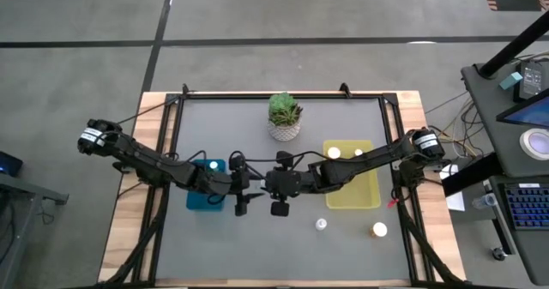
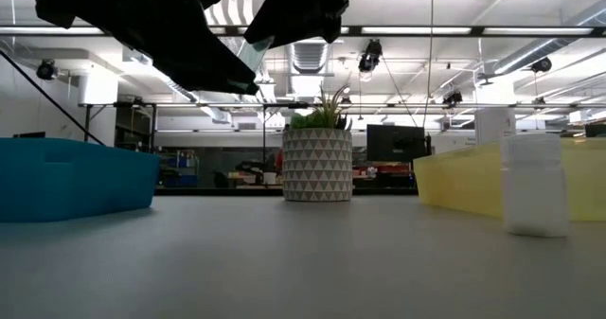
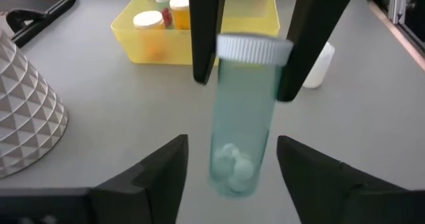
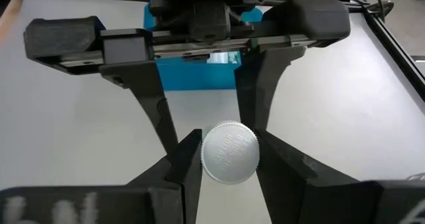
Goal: Pick and place medicine bottles into bin by pill shape (circle, oval)
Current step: Put the blue tablet bottle into the left blue bin
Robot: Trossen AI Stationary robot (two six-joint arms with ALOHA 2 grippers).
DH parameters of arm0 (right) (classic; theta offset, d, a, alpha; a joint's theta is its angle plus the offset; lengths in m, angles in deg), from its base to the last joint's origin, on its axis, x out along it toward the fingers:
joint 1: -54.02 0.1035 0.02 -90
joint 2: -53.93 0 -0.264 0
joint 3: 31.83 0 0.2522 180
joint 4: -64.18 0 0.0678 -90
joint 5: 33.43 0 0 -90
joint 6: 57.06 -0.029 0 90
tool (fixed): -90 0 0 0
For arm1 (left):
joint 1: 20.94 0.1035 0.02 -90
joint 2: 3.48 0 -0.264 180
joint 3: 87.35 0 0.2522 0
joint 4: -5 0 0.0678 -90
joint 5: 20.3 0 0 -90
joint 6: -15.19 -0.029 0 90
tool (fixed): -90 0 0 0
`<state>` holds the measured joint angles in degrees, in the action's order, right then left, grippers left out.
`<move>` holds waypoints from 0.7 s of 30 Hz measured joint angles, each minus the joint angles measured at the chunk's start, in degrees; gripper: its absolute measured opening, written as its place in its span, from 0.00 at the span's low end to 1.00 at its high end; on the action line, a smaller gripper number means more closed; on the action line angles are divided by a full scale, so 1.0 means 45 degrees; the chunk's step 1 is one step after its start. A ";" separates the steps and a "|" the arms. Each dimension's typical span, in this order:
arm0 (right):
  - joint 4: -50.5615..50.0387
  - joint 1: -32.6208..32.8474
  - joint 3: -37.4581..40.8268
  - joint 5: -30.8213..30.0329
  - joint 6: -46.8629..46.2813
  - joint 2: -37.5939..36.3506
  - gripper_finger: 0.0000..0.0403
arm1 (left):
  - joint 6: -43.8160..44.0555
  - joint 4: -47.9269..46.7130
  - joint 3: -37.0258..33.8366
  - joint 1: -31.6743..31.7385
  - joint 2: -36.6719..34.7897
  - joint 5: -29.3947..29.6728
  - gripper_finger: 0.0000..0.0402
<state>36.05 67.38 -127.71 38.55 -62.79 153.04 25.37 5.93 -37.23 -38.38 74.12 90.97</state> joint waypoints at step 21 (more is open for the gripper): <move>-0.0096 0.0012 0.0005 0.0002 -0.0185 -0.0161 0.46 | -0.0194 0.0302 0.0005 0.0010 -0.0010 -0.0005 0.22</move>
<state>35.62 67.43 -127.69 38.56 -63.62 152.32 24.49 7.28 -37.20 -38.33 74.08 90.95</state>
